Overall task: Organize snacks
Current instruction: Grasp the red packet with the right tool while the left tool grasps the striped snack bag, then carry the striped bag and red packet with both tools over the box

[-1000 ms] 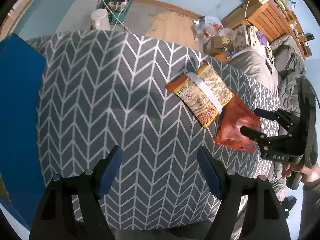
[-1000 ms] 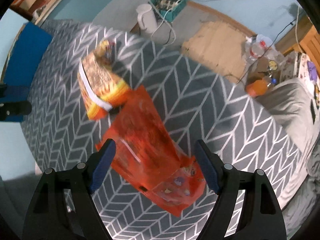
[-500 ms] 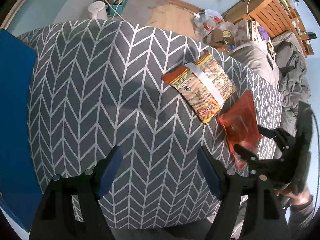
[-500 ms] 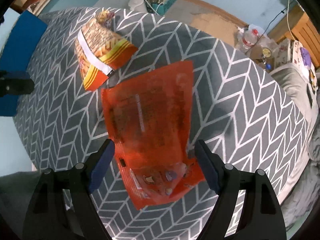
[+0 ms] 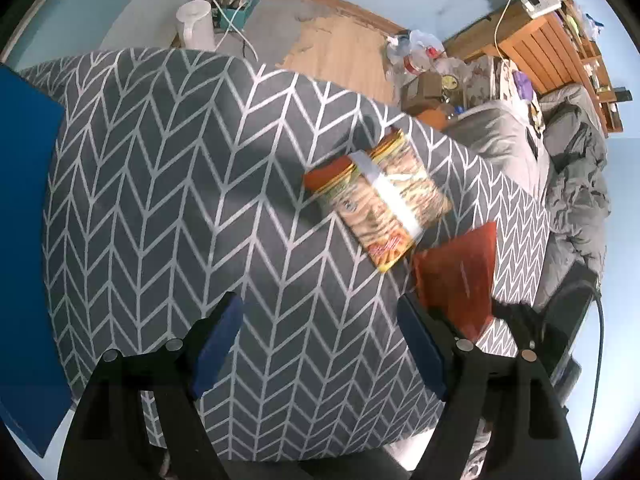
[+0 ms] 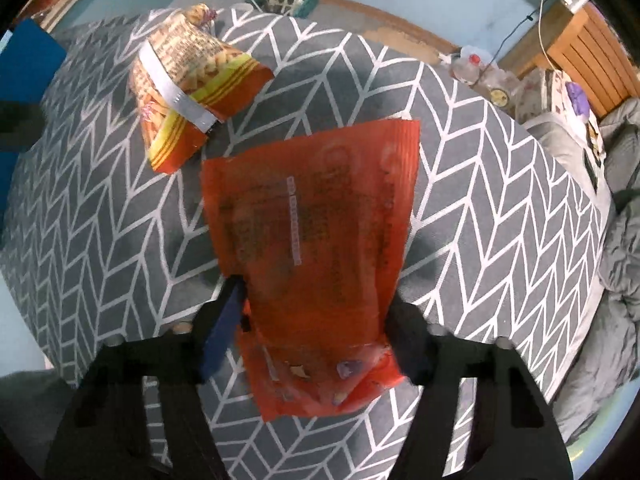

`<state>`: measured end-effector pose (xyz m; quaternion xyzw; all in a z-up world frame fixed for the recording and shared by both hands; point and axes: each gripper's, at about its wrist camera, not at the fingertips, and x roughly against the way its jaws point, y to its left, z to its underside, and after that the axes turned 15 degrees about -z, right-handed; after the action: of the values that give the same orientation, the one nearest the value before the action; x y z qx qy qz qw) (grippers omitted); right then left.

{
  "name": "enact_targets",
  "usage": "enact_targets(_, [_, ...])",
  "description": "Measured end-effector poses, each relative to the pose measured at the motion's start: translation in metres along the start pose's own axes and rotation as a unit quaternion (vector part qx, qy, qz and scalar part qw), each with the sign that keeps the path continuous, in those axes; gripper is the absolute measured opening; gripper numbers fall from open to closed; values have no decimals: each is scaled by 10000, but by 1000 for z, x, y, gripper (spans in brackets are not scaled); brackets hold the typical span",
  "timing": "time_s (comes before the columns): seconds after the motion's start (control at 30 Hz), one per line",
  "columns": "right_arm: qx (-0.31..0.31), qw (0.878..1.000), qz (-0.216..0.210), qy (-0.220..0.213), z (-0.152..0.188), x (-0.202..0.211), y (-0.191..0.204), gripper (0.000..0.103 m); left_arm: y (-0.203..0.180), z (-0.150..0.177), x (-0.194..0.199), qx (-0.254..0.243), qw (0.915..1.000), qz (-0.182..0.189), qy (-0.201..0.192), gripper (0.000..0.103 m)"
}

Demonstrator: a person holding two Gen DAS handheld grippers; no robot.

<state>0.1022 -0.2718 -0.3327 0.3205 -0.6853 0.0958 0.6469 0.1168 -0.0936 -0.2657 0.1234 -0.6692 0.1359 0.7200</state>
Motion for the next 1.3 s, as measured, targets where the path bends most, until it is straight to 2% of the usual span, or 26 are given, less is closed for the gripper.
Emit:
enact_targets(0.17, [-118,9996,-106,-214,5,9,-2,49,-14,-15,-5,302,9994,156,119,81])
enact_targets(0.4, [-380,9980,-325,-381,7,18,-21,49,-32,-34,-13,996,9937,440,253,81])
enact_targets(0.63, [-478,9967,-419,-502,11,29,-34,49,-44,-46,-22,1546,9865,473,258,81])
enact_targets(0.97, [-673,9946,-453,-641,16,40,-49,49,-57,-56,-50,1622,9853,204,491,81])
enact_targets(1.13, [-844,9920,-572,-740,13,46,-53,49,-65,-53,-55,1356,9896,68,479,81])
enact_targets(1.3, [-801,9920,-606,-763,10,49,-52,49,-71,-46,-51,1023,9942,72,335,59])
